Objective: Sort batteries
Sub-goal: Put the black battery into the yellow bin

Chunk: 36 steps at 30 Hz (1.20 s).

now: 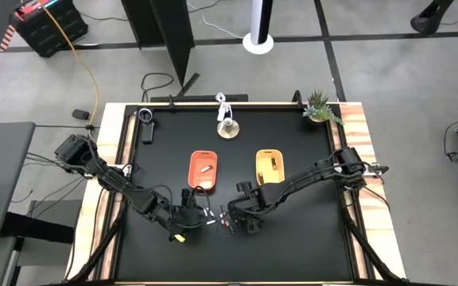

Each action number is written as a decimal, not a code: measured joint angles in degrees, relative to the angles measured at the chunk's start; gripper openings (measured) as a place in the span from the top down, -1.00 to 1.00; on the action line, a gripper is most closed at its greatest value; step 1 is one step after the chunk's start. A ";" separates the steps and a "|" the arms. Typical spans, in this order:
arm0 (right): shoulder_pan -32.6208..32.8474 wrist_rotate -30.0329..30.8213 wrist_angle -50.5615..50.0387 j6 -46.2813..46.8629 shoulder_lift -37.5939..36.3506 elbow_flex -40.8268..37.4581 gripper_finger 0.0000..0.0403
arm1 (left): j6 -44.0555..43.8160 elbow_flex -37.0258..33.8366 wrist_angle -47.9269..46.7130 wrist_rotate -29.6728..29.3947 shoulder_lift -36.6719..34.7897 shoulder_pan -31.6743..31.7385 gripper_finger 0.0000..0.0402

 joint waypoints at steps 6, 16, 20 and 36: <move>-0.02 0.04 -0.96 -0.82 0.00 1.12 0.97 | 0.00 0.00 -0.02 0.00 0.00 0.00 -0.12; -0.29 1.25 -6.55 -1.44 -0.07 4.28 0.97 | 0.00 0.00 -0.02 0.02 0.00 0.00 -0.12; -0.63 1.36 -7.94 -2.25 -0.13 5.56 0.98 | 0.00 0.00 -0.04 0.08 0.00 0.00 -0.12; 2.18 -0.61 -7.11 3.04 -2.84 6.26 0.56 | -0.24 -0.04 -0.66 0.15 -0.02 -0.02 -0.12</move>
